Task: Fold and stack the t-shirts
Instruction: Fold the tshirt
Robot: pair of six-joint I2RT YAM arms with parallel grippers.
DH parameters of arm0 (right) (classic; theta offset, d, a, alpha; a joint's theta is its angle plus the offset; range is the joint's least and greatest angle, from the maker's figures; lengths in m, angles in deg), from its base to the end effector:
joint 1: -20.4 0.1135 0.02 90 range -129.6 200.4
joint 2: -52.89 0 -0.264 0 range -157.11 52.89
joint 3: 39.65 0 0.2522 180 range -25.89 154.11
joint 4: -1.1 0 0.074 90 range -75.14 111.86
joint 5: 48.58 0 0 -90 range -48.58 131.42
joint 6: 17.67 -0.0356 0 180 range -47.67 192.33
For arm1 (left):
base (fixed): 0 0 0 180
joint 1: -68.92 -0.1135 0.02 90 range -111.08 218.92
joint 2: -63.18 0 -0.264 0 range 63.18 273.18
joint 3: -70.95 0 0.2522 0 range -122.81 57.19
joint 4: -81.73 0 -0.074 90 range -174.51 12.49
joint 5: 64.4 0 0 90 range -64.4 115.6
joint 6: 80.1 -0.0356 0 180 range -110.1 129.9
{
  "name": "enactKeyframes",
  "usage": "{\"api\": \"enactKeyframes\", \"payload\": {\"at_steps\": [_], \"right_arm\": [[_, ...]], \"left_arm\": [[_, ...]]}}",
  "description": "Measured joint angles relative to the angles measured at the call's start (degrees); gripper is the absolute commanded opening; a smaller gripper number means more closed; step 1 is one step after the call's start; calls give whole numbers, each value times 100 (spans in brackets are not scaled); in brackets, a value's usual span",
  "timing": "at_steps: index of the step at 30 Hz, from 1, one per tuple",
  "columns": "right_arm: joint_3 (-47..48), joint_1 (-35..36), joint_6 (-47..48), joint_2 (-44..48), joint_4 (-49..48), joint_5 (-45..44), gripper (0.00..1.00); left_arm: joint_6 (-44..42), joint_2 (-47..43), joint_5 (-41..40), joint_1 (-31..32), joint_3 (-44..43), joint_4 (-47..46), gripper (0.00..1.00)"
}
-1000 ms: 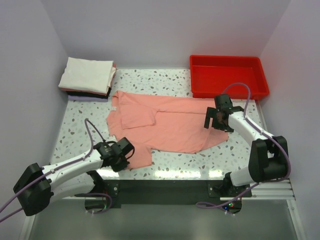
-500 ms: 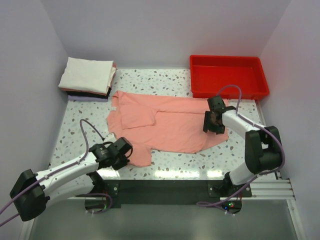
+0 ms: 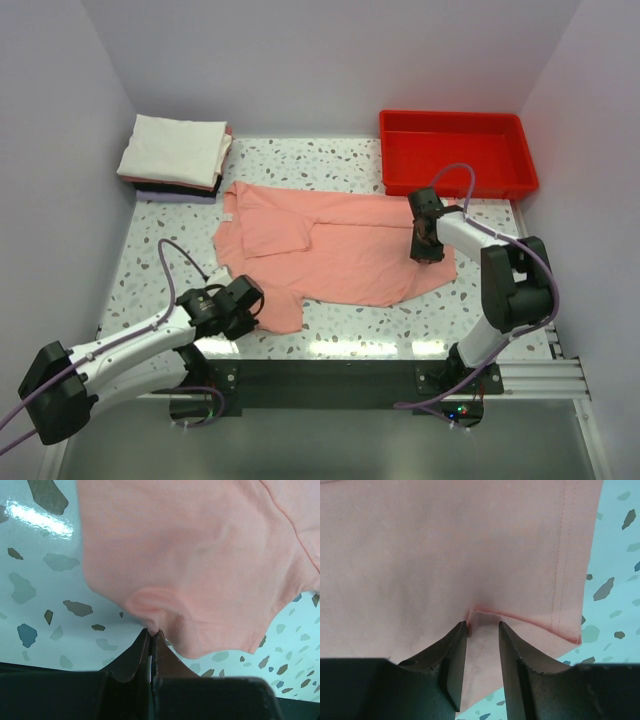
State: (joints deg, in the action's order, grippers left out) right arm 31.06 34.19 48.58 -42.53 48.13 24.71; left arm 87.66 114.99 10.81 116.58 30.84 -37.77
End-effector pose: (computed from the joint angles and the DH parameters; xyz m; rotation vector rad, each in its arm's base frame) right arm 0.3015 0.0635 0.1682 0.3021 2.7223 -0.2392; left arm 0.0989 -0.0951 0.1666 -0.7718 2.6541 -0.2201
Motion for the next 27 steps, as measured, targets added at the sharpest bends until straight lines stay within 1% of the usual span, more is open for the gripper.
{"api": "enactKeyframes", "payload": {"at_steps": [1, 3, 5, 6, 10, 15, 18, 20, 22, 23, 24, 27], "right_arm": [[0, 0, -11, 0, 17, -42, 34], [0, 0, -37, 0, 17, -79, 29], [0, 0, -74, 0, 24, -96, 26], [0, 0, -79, 0, 24, -105, 20], [0, 0, -109, 0, 24, -140, 20], [0, 0, -144, -37, 22, -170, 26], [4, 0, -177, -127, 20, -190, 25], [59, 0, -179, -177, 31, -195, 21], [109, 4, -186, -223, 39, -197, 14], [129, 4, -201, -243, 39, -201, 3], [133, 4, -205, -249, 37, -201, 0], [133, 7, -260, -245, 37, -238, 0]], "left_arm": [[0, -13, 0, 0, 0, 0, 0], [0, -35, 0, 0, 4, -2, 0], [-2, -42, 0, 0, 35, -22, 0], [-2, -42, 2, 0, 66, -39, 0], [-39, -42, 4, 0, 129, -42, 0], [-42, -111, 4, 0, 149, -44, 0], [-42, -173, 2, 0, 157, -42, 0], [-42, -205, 2, 0, 173, -44, 0], [-42, -212, 2, 0, 181, -42, 0], [-42, -214, 2, 0, 184, -42, 0], [-42, -214, 2, 0, 184, -42, 0], [-42, -234, 2, 0, 184, -39, 0]]}}
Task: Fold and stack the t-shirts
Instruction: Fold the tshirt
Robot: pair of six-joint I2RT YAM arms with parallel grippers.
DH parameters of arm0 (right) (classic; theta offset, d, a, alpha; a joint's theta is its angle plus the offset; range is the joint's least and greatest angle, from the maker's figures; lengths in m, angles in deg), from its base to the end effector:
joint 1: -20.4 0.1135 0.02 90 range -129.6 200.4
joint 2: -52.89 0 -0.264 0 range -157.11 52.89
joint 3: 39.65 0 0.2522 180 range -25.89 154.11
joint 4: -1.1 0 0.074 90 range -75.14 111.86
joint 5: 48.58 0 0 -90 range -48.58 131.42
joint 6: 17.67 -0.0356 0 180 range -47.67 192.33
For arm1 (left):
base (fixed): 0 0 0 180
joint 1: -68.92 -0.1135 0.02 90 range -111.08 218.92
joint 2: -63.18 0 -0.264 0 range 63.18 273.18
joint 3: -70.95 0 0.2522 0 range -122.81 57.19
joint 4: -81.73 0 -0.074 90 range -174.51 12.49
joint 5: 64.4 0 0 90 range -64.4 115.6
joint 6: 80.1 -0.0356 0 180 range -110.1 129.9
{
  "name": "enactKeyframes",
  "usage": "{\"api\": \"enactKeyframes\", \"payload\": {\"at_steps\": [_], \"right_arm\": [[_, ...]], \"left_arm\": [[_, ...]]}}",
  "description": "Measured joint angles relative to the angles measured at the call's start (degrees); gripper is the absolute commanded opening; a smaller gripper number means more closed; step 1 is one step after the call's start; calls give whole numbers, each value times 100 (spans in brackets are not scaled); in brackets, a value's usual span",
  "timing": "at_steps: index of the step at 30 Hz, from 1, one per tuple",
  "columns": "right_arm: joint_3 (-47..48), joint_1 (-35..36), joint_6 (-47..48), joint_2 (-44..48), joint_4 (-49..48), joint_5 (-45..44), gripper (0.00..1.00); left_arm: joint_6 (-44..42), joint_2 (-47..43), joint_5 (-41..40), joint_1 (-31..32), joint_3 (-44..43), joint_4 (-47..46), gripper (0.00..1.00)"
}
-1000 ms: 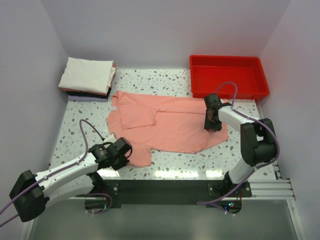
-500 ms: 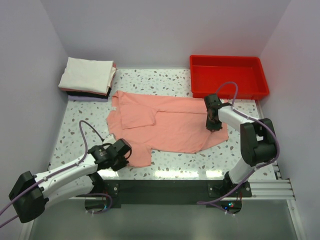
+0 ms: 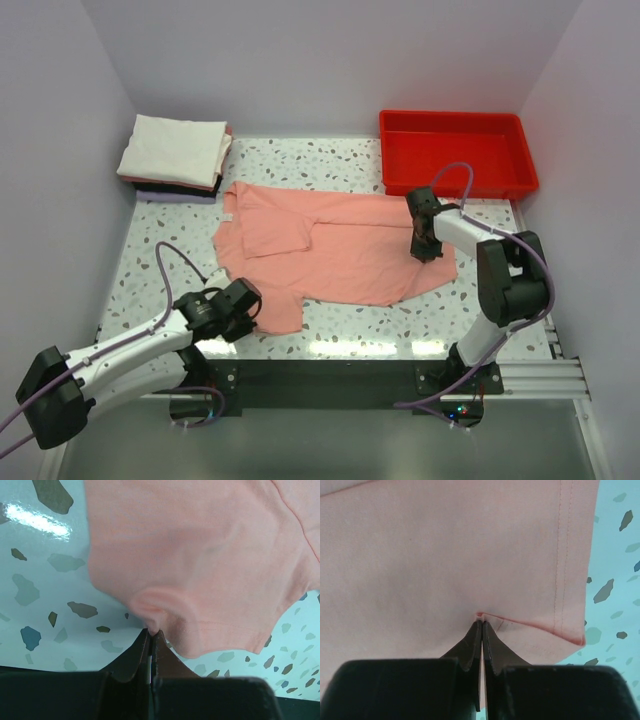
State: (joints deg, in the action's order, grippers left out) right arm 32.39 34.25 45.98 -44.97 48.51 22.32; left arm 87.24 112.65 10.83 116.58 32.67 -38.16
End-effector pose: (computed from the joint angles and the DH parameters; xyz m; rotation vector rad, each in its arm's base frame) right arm 0.3078 0.0639 0.1621 0.3658 2.7161 -0.2941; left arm 0.0947 -0.0904 0.1625 -0.7624 2.6478 -0.2375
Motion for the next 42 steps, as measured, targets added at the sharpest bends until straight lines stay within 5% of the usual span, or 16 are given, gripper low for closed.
{"api": "enactKeyframes", "payload": {"at_steps": [6, 26, 42], "right_arm": [[-109, 0, -15, 321, 101, -125, 0], [-1519, 0, -636, 3451, 1316, -415, 0], [-1353, -2, -796, 2966, 1434, -457, 0]], "left_arm": [[2, -39, -4, 0, 0, 9, 0], [-186, -337, -79, 0, -354, 212, 0], [-975, 356, -962, -273, -1681, 4, 0]]}}
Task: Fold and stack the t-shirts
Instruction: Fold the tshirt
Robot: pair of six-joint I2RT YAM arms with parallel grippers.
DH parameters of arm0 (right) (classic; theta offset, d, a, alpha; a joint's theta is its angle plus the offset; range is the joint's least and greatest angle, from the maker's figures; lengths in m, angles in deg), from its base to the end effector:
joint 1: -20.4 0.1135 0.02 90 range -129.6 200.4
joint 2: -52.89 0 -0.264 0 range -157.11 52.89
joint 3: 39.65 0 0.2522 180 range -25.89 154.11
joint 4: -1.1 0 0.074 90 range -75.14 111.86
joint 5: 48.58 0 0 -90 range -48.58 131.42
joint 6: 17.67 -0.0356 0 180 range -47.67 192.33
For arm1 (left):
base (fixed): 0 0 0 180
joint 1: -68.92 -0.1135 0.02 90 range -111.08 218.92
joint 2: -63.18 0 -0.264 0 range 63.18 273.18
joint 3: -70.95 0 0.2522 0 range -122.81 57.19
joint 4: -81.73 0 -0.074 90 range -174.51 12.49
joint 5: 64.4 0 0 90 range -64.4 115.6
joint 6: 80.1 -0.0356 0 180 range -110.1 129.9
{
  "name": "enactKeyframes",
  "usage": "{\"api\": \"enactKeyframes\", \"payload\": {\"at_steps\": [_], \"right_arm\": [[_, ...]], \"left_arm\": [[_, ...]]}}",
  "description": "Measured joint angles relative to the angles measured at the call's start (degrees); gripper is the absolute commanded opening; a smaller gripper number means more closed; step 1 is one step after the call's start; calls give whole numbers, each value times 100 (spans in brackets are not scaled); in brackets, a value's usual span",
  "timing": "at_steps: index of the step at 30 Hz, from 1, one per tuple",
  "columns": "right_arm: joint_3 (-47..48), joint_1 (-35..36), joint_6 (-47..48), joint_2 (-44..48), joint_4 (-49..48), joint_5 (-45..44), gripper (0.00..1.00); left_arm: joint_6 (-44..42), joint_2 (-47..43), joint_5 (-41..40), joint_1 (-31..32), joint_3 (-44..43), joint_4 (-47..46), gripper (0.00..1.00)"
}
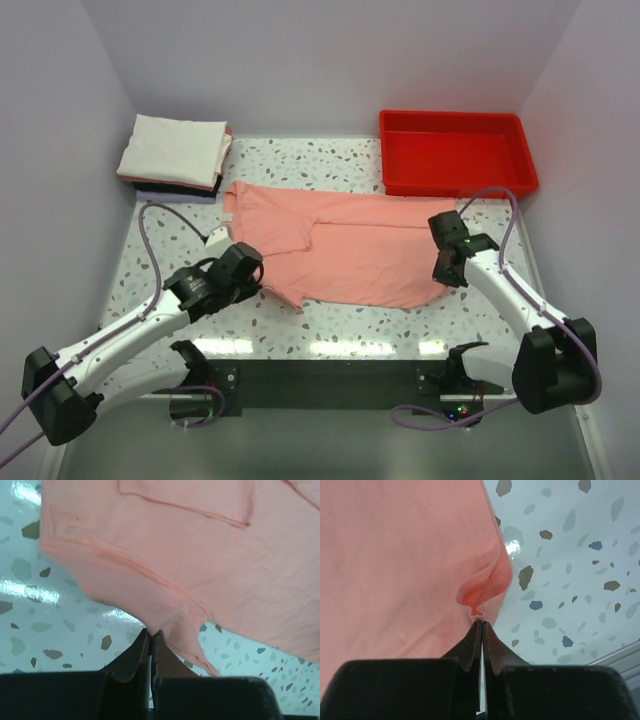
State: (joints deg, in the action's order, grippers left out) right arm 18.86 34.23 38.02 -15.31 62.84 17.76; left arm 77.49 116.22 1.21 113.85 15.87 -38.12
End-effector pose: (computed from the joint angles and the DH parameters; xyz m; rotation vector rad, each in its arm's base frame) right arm 0.2020 0.0350 0.2151 0.5630 2.6035 -0.3316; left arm 0.1304 -0.1093 0.2431 -0.6355 2.3944 -0.2906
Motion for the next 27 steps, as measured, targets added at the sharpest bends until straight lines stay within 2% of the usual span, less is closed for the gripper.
{"api": "enactKeyframes", "payload": {"at_steps": [6, 16, 27], "right_arm": [[553, -22, 101, -374, -111, -107, 0], [1204, -236, 339, -929, -199, -313, 0], [1978, -610, 636, -1777, -369, -382, 0]], "left_arm": [[-778, 380, 120, -785, -258, -660, 0], [-1746, 1458, 118, -1235, -1298, -1537, 0], [-2214, 1801, 127, -1934, -1399, -2149, 0]]}}
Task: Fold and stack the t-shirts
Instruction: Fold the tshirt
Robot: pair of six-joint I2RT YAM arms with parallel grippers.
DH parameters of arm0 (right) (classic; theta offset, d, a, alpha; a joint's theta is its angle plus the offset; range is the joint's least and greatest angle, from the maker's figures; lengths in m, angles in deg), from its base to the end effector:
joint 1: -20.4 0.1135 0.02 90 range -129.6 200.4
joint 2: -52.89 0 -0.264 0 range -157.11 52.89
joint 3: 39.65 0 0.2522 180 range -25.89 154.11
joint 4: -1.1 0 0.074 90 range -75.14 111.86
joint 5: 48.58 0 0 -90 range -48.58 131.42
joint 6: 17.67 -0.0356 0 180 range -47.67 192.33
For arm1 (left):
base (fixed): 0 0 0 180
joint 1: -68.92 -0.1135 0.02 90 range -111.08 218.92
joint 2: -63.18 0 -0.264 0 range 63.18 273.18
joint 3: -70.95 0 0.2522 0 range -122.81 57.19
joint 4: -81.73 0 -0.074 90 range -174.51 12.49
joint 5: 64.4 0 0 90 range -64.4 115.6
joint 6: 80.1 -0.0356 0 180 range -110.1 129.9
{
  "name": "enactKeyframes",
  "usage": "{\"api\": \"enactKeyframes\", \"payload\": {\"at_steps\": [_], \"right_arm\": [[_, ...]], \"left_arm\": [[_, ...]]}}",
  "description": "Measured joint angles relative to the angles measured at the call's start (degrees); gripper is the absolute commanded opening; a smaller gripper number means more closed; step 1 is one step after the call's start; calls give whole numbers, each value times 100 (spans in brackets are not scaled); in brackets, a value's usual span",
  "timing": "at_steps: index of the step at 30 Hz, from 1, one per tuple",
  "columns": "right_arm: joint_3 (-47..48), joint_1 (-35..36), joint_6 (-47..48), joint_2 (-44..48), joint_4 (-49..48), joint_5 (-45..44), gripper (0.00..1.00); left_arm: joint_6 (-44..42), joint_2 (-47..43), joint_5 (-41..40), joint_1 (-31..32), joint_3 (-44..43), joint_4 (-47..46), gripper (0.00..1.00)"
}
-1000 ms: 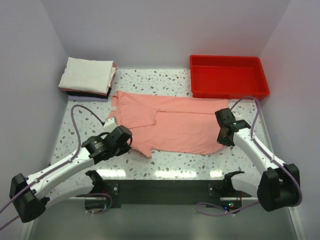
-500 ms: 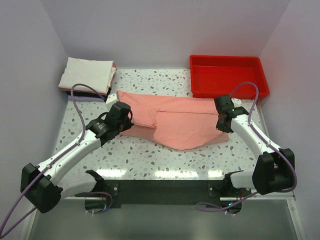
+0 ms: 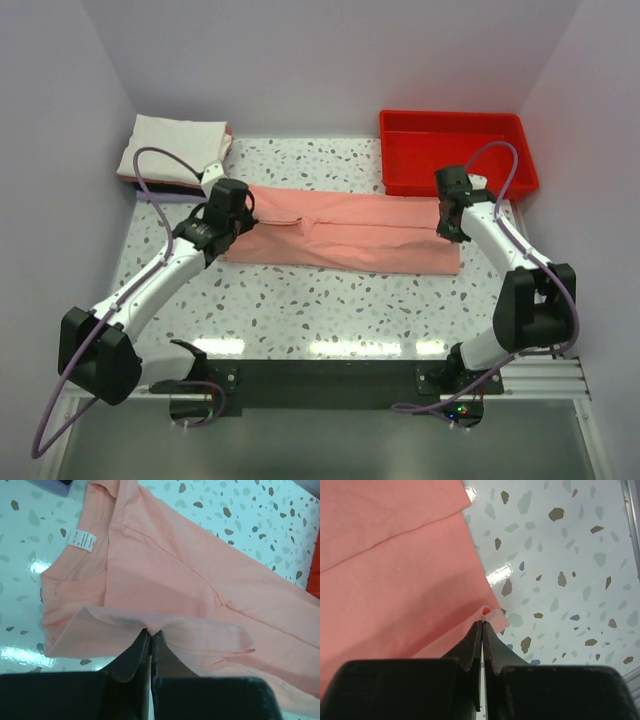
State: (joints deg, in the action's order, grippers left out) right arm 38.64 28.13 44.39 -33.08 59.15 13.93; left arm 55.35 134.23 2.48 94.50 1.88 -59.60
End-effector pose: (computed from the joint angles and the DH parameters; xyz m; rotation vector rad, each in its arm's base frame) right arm 0.2943 0.0234 0.2469 0.5829 2.5016 -0.4284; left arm 0.2471 -0.1028 0.2849 -0.5865 2.1434 -0.2221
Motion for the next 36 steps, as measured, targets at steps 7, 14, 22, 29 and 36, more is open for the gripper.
{"api": "enactKeyframes", "payload": {"at_steps": [7, 14, 22, 29, 36], "right_arm": [[367, -44, 120, -398, -63, 2, 0], [638, -129, 192, -800, -149, 4, 0], [831, -186, 214, -1239, -225, 9, 0], [1088, -205, 254, -1648, -308, 11, 8], [1626, -245, 328, -2157, -236, -166, 72]], "left_arm": [[-208, 494, 107, -304, -254, -417, 0], [-417, 1078, 251, -538, -437, -697, 0], [-553, 1615, 474, -776, -695, -861, 0], [-608, 2170, 608, -929, -881, -951, 10], [-800, 3003, 643, -1163, -1596, -1043, 76]]}}
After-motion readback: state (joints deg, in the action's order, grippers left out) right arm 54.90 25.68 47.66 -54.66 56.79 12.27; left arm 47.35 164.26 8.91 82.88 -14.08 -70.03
